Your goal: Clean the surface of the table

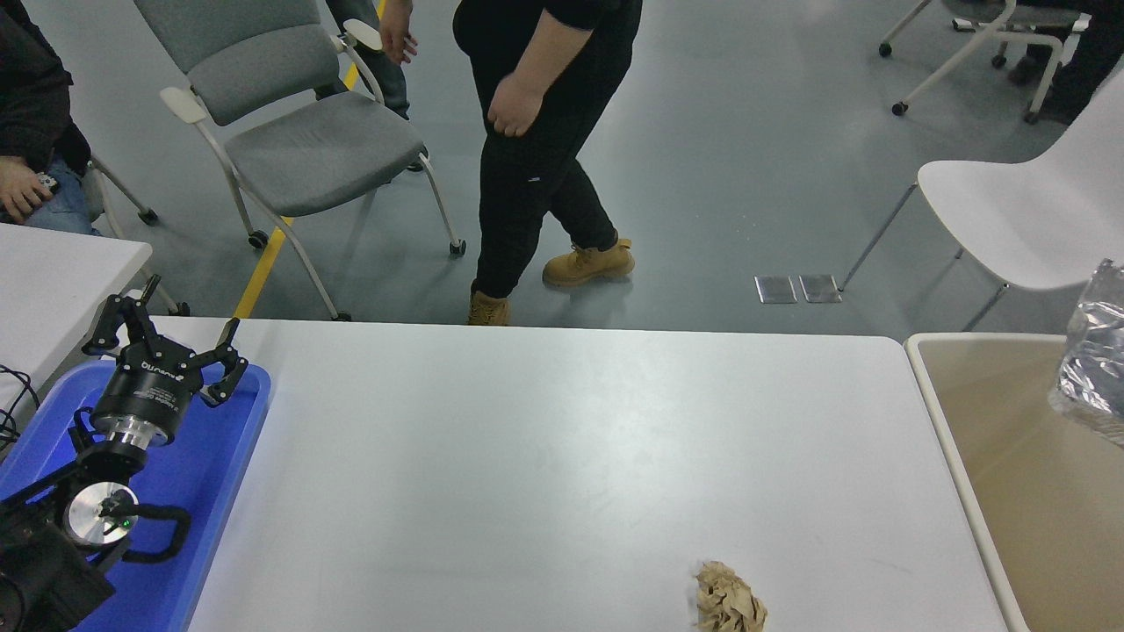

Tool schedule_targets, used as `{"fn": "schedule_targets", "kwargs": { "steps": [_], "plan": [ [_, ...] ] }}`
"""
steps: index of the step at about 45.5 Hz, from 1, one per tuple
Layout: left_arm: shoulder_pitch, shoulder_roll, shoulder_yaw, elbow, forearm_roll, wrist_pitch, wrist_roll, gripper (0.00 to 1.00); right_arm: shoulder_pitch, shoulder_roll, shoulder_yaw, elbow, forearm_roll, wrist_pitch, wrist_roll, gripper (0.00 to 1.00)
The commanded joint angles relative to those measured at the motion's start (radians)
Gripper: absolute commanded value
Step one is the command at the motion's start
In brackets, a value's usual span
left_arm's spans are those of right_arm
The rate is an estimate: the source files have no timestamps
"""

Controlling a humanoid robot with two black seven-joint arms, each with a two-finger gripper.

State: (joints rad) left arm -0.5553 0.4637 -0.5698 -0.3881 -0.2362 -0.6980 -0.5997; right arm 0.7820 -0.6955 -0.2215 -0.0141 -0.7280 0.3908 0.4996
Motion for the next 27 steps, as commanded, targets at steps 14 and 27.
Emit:
{"fn": "schedule_targets", "kwargs": {
  "steps": [14,27],
  "plan": [
    [0.0,0.0,-0.001,0.0,0.0,0.0,0.0,1.0,-0.096,0.122,0.005,-0.01,0.101,-0.135,-0.227,0.0],
    [0.0,0.0,0.001,0.0,0.0,0.0,0.0,1.0,-0.127,0.146,0.007,-0.012,0.124,-0.135,-0.248,0.0]
  ]
}}
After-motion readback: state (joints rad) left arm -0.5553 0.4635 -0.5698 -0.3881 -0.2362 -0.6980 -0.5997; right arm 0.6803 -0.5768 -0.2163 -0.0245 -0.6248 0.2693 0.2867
